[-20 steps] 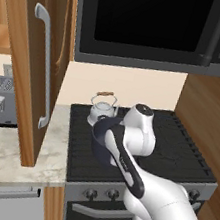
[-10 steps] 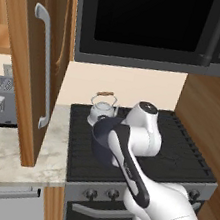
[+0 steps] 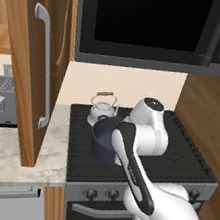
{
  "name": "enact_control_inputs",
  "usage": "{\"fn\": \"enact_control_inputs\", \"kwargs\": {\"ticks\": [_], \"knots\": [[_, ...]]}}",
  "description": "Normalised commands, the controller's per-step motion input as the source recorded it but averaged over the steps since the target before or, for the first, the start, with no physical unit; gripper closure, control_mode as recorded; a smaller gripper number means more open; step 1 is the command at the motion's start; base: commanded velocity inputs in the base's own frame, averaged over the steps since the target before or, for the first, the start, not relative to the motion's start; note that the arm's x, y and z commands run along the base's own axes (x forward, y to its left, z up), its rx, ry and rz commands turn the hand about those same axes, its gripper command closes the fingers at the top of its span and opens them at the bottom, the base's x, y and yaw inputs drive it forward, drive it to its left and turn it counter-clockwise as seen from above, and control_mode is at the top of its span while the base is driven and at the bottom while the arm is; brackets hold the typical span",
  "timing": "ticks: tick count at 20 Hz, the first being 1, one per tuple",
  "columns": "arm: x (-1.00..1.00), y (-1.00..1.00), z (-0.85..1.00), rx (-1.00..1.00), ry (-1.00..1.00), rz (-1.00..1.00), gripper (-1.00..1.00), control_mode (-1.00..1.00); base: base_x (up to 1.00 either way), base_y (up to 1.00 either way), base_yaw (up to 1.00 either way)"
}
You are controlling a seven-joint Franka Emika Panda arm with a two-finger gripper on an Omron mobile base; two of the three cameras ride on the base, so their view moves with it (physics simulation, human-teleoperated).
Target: Pick the kettle from the cabinet and place it on a stove burner. Then pick the pot from the counter and place it on another stove burner. Finally, turn both burners on.
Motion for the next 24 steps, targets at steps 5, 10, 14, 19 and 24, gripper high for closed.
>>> {"fn": "enact_control_inputs", "kwargs": {"ticks": [5, 10, 14, 19, 24], "knots": [[-0.14, 0.0, 0.34, -0.02, -0.01, 0.0, -1.0, -1.0, 0.0, 0.0, 0.0], [-0.19, 0.0, 0.24, -0.04, -0.01, 0.0, -1.0, -1.0, 0.0, 0.0, 0.0], [-0.25, 0.0, 0.1, -0.03, -0.03, 0.0, -1.0, -1.0, 0.0, 0.0, 0.0], [-0.24, -0.01, 0.05, -0.03, -0.05, 0.02, -1.0, -1.0, 0.0, 0.0, 0.0], [-0.23, -0.03, 0.11, -0.02, -0.1, 0.04, -1.0, -1.0, 0.0, 0.0, 0.0]]}}
